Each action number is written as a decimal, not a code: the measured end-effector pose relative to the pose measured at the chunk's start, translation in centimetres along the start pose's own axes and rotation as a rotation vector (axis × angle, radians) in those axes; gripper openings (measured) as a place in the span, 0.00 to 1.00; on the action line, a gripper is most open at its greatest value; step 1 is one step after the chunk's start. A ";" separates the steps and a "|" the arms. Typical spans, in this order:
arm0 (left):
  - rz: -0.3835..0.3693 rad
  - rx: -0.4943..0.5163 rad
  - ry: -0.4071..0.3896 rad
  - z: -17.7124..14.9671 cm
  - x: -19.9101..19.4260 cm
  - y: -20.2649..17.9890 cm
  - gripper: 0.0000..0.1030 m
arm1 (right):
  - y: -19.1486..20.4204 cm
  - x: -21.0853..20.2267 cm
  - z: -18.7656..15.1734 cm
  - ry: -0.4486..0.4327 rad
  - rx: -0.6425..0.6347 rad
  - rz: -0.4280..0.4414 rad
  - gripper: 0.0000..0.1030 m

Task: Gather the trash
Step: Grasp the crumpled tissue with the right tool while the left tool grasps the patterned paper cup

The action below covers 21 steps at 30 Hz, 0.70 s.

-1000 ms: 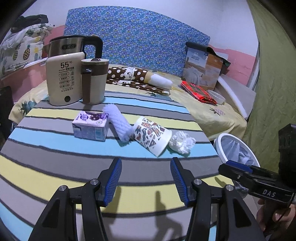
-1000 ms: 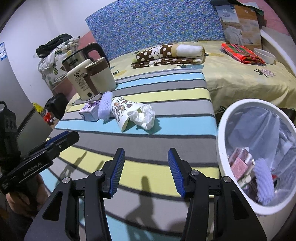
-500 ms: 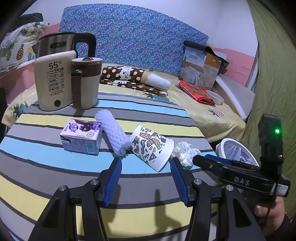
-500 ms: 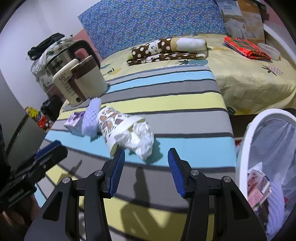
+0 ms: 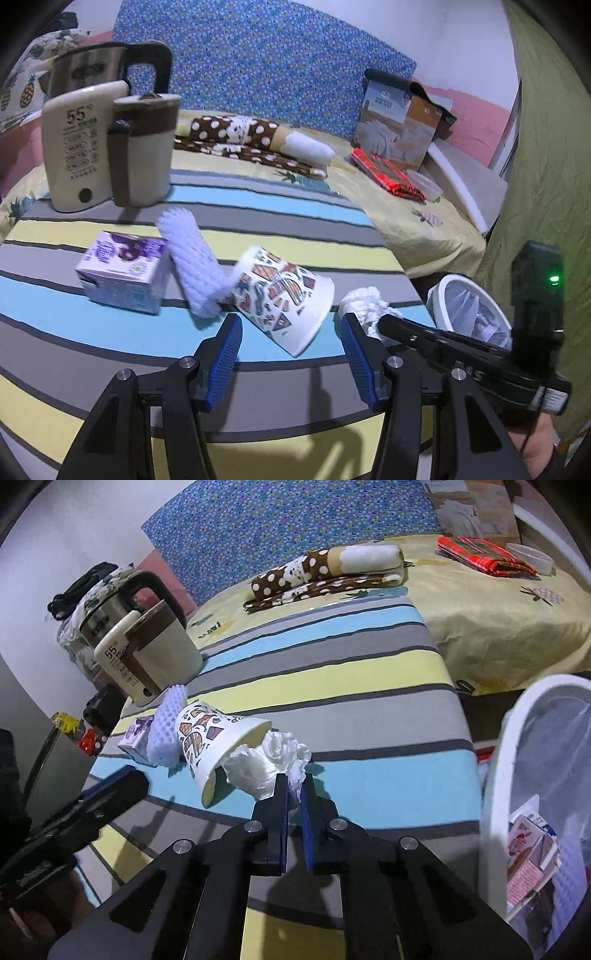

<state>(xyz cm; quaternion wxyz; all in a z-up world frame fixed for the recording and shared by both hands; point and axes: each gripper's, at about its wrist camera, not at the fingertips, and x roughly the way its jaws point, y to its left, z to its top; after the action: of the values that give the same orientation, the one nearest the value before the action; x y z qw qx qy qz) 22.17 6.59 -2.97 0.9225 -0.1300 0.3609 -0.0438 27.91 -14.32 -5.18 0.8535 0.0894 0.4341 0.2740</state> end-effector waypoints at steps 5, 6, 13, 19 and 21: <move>0.063 0.075 0.070 -0.6 2.6 -1.8 0.54 | -0.5 -0.8 -0.3 -0.008 0.005 0.009 0.08; 0.082 0.087 0.077 -0.8 3.0 -2.0 0.54 | -0.5 -0.9 -0.3 -0.011 0.005 0.009 0.08; 0.150 0.052 0.098 -0.8 4.2 -1.6 0.52 | -0.8 -0.6 0.1 -0.018 0.008 0.015 0.08; 0.129 0.034 0.091 -0.7 4.0 -1.1 0.09 | -1.2 -0.9 0.0 -0.027 0.030 0.042 0.08; 0.127 0.033 0.068 -0.7 3.5 -1.0 0.05 | -1.2 -1.1 0.0 -0.031 0.041 0.068 0.10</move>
<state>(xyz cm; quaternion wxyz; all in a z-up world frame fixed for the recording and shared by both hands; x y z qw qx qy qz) 24.31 4.87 -5.47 0.9125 -0.0899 0.3989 0.0044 27.84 -15.88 -4.89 0.8484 0.1257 0.4229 0.2924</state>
